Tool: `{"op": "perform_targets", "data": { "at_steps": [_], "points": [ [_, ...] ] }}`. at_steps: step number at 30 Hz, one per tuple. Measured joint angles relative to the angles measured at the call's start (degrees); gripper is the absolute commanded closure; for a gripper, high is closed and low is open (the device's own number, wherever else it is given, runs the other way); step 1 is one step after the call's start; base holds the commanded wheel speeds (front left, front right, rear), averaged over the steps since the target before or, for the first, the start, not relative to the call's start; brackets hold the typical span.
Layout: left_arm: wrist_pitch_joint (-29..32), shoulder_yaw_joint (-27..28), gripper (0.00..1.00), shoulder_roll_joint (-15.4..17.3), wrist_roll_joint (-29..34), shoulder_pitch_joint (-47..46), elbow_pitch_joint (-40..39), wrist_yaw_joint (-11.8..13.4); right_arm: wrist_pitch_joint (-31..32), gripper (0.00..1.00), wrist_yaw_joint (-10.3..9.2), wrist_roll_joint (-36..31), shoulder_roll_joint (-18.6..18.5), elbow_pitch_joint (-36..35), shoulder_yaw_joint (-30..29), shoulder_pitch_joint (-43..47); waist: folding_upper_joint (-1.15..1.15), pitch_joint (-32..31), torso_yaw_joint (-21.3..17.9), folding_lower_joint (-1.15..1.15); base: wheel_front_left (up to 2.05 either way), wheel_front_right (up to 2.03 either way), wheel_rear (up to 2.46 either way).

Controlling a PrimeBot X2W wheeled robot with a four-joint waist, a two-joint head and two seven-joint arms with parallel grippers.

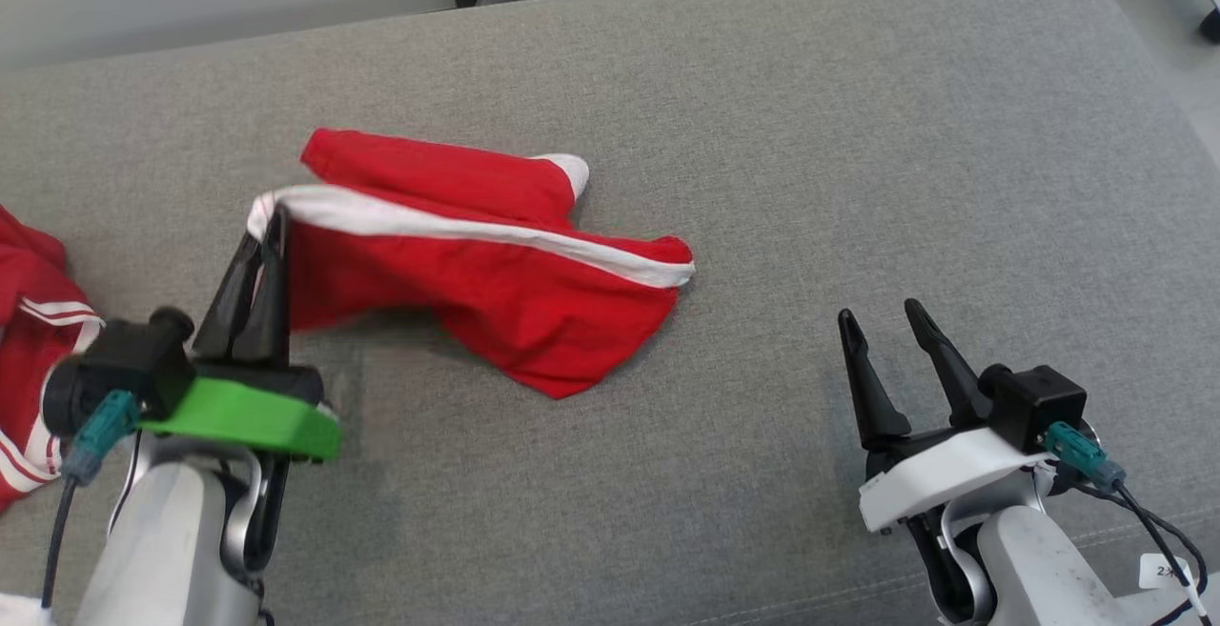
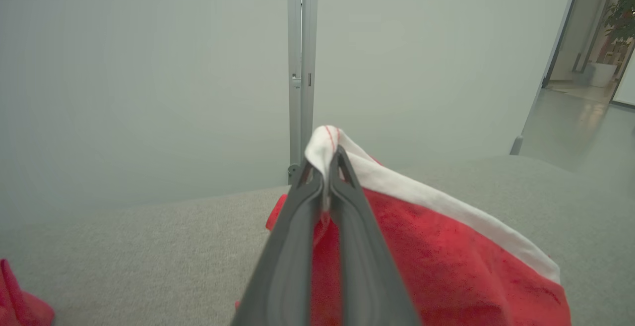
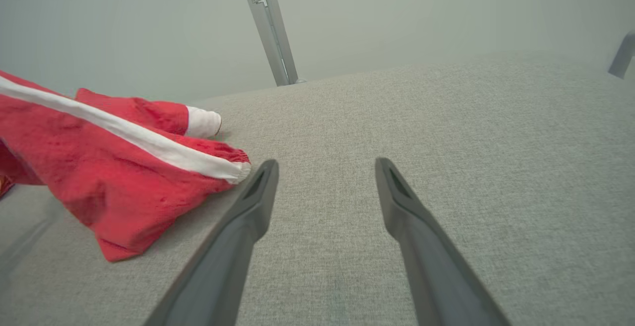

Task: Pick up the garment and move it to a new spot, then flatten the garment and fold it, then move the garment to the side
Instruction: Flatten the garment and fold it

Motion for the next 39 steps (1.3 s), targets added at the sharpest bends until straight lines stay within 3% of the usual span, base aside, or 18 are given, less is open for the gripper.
{"op": "perform_targets", "data": {
  "at_steps": [1,2,3,4,5,10,14,18,27,32,39],
  "points": [
    [0.01,0.54,1.00,0.20,-0.13,1.03,1.91,0.00,0.00,0.00,0.00,0.01,0.07,-0.04,0.01,-0.01,0.00,0.14,-0.07,0.00,0.00,0.00,0.00],
    [0.01,1.30,0.84,0.18,-0.52,1.95,3.93,-0.01,0.00,0.00,0.00,0.01,0.08,-0.03,-0.15,0.01,0.00,0.27,-0.10,0.00,0.00,0.00,0.00],
    [0.01,2.37,0.56,-0.04,-0.67,2.83,6.54,-0.01,0.00,0.00,0.00,0.01,0.02,0.00,-0.30,0.03,0.00,0.34,-0.08,0.00,0.00,0.00,0.00],
    [0.02,3.31,0.07,-0.25,-0.46,3.81,9.10,-0.01,0.00,0.00,0.00,0.03,-0.10,0.03,-0.49,0.06,0.00,0.36,-0.02,0.00,0.00,0.00,0.00],
    [0.03,4.52,0.00,-0.62,-0.41,4.86,11.24,0.00,0.00,0.00,0.00,0.05,-0.23,0.09,-0.56,0.09,0.00,0.35,0.04,0.00,0.00,0.00,0.00],
    [0.03,10.13,0.00,-3.13,0.80,7.48,16.99,0.83,0.00,0.00,0.00,0.08,-0.80,0.19,-1.18,0.22,0.00,-0.22,0.47,0.00,0.00,0.00,0.00],
    [0.03,13.32,0.00,-4.60,2.55,8.47,15.74,0.85,0.00,0.00,0.00,0.08,-0.97,0.19,-0.87,0.38,0.00,-0.67,1.36,0.00,0.00,0.00,0.00],
    [0.02,14.85,0.00,-8.06,5.06,9.23,12.26,0.70,-0.01,0.00,0.00,0.21,-1.75,0.70,0.44,0.29,0.00,-1.12,3.45,0.00,0.00,0.00,0.00],
    [0.00,8.24,0.00,-10.72,6.53,9.15,8.01,0.02,0.00,0.00,0.00,3.36,-3.11,8.13,4.24,-7.13,0.00,-0.80,10.33,0.00,0.00,0.00,0.00],
    [0.00,2.42,0.00,-10.87,2.49,9.15,6.93,0.01,0.00,0.00,0.00,6.76,-4.07,16.17,5.48,-10.19,0.00,-0.12,14.68,0.00,0.00,0.00,0.00],
    [0.00,2.00,0.00,-10.84,1.63,9.80,5.98,0.01,0.00,0.00,0.00,10.50,-5.79,21.25,9.23,-13.41,0.00,0.79,20.29,0.00,0.00,0.00,0.00]
  ]
}}
